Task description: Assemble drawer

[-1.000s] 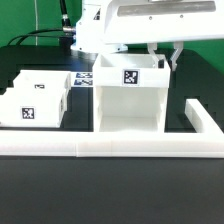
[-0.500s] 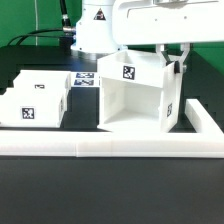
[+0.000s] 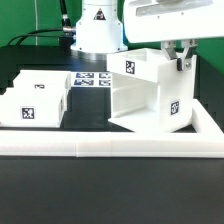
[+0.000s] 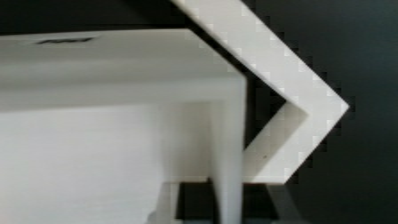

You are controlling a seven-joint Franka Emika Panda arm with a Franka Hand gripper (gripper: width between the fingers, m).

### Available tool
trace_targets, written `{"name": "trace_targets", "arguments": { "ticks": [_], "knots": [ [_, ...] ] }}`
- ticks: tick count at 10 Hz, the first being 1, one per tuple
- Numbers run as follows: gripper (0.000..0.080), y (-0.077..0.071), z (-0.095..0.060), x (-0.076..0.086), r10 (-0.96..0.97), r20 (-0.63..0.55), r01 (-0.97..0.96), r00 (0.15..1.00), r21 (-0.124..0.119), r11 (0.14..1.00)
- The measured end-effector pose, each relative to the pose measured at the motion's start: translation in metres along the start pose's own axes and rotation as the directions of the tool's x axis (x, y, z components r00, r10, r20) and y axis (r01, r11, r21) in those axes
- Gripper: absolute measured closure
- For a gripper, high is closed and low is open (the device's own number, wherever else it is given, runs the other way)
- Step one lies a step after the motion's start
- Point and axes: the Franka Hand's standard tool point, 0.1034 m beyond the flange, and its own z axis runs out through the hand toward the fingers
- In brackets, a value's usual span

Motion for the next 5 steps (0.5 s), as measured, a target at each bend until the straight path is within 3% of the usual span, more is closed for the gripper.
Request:
{"name": "trace_targets", "arguments": {
  "ticks": [2,5],
  "knots": [
    [0.0754,0.009,0.0014,-0.0006,0.228,0.018,-0.228,0.974,0.006,0.974],
    [0.0751,0.0085,0.0027,-0.0017,0.427,0.031,-0.427,0.904,0.005,0.904]
  ]
}}
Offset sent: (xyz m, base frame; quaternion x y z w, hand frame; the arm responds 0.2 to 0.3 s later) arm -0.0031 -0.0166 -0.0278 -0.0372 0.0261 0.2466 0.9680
